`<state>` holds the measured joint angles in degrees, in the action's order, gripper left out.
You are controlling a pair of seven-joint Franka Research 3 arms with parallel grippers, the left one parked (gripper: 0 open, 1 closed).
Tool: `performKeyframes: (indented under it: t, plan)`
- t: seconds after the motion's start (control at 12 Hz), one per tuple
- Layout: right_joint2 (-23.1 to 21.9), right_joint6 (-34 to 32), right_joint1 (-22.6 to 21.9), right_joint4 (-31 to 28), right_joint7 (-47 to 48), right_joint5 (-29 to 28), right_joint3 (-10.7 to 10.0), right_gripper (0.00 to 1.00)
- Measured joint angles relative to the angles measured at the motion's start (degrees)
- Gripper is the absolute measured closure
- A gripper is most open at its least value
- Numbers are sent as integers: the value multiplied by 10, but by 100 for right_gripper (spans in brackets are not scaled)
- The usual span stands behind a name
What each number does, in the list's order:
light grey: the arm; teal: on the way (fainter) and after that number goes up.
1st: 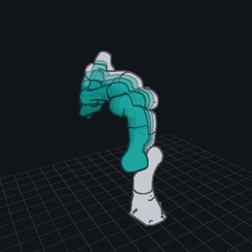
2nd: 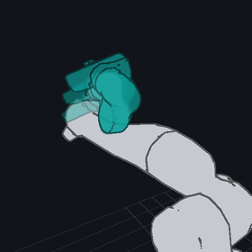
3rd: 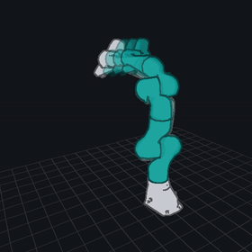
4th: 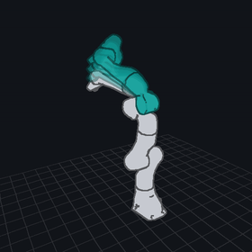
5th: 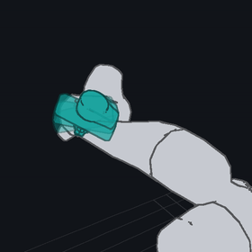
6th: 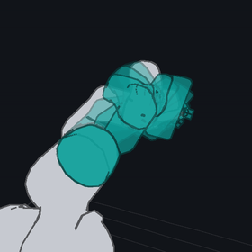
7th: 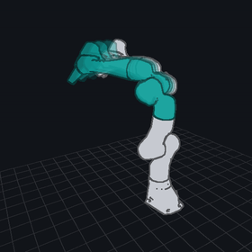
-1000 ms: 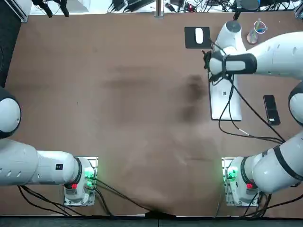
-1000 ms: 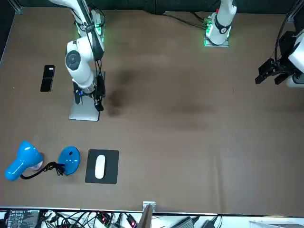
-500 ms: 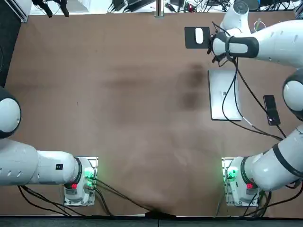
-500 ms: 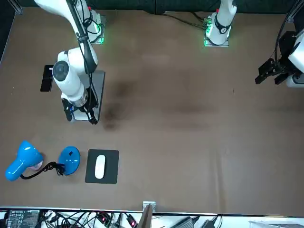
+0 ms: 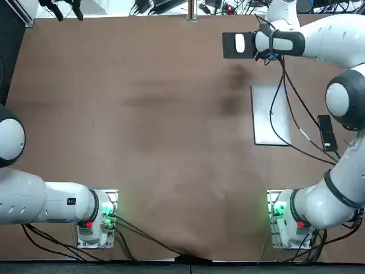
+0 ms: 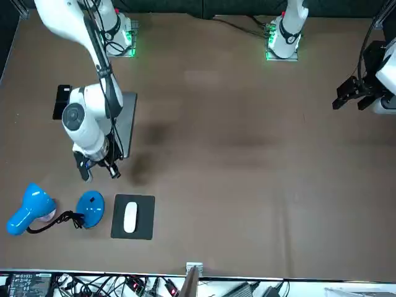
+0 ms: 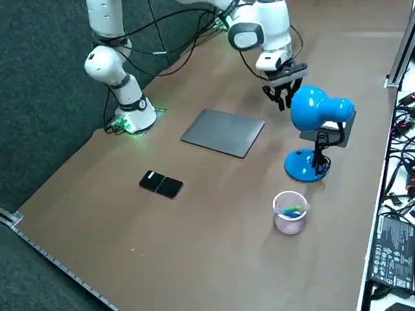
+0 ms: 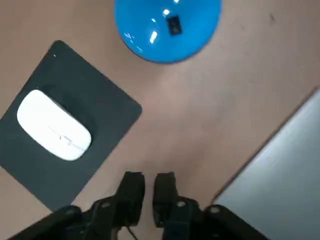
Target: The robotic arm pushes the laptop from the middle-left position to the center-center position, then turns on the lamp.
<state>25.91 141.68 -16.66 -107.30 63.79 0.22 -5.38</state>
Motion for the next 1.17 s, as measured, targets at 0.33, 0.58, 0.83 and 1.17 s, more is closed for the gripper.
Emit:
performKeyframes:
  t: [0.33, 0.58, 0.83, 1.17]
  plan:
    - [48, 0, 25, 54, -74, 5, -1, 94]
    - [73, -1, 46, 81, -91, 46, -1, 98]
    - [93, -1, 62, 100, -111, 60, -1, 98]
    - [112, -1, 86, 114, -149, 61, -2, 98]
